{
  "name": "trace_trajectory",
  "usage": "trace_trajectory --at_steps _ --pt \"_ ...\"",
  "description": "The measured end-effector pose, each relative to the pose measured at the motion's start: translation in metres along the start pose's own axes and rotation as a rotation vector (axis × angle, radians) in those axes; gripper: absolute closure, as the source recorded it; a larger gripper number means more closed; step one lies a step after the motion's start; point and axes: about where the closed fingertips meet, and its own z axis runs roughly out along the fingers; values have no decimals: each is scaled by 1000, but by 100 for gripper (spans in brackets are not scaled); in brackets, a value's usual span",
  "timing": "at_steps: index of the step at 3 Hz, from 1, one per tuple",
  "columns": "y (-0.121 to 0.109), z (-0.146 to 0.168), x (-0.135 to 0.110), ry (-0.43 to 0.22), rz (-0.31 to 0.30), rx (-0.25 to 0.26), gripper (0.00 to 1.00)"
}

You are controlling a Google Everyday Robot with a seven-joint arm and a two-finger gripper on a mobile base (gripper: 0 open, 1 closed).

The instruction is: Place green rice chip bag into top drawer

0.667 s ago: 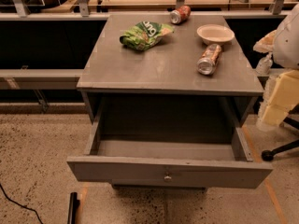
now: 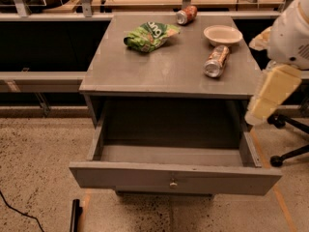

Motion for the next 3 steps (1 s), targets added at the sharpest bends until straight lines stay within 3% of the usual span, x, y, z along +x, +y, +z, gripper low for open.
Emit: trace_trajectory --at_steps 2,3 --pt "-78 55 -121 -432 52 -8 0" --pt "-104 82 -173 -574 116 1 0"
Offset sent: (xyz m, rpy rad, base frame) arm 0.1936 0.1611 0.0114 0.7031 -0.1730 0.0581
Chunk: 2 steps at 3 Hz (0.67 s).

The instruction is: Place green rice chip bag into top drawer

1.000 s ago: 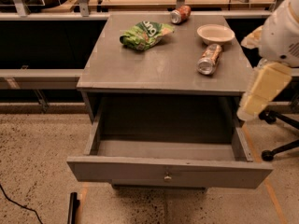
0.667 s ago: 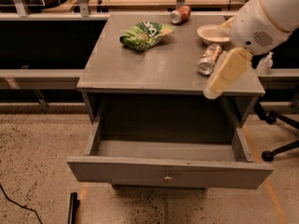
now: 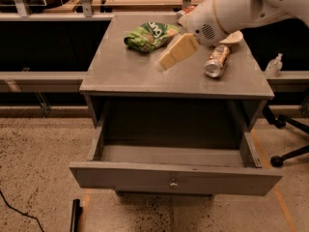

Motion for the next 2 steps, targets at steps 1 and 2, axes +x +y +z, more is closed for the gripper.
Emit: trace_trajectory --at_steps 1,2 --pt "-14 3 -9 -38 5 50 0" --pt "-12 6 -10 -37 -1 41 0"
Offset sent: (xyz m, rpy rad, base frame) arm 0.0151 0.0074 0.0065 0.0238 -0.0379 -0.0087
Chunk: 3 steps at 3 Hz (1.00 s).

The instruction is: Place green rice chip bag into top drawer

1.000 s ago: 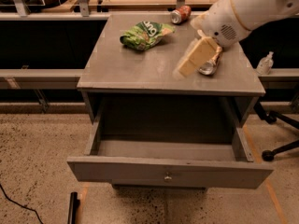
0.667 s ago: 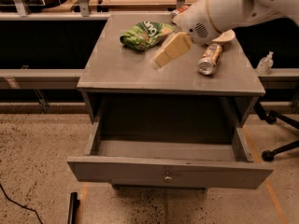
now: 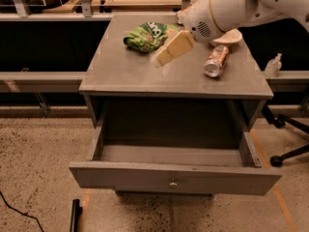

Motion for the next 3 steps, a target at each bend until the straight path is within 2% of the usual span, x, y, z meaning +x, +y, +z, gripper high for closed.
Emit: trace_trajectory --at_steps 1,3 --pt "-14 20 2 -10 27 52 0" --pt "-89 111 4 -127 96 180 0"
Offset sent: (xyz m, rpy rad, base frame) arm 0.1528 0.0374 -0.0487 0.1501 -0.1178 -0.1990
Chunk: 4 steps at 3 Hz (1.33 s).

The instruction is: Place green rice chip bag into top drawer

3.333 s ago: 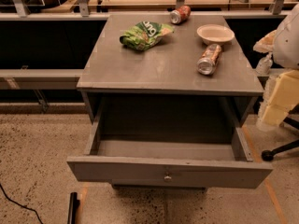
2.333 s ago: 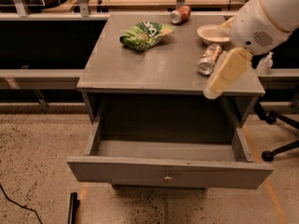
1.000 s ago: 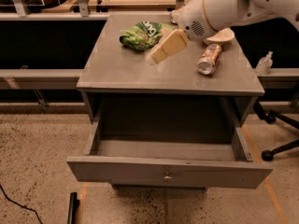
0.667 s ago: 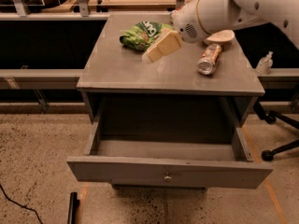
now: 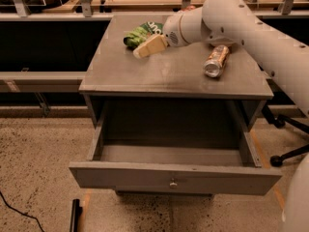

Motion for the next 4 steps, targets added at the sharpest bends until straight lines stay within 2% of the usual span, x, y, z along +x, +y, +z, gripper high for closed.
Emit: trace_trajectory --at_steps 1,3,4 --pt "0 0 0 0 0 0 0" --pt "-23 32 -12 -34 18 58 0" --pt "-31 60 -5 -46 24 17 0"
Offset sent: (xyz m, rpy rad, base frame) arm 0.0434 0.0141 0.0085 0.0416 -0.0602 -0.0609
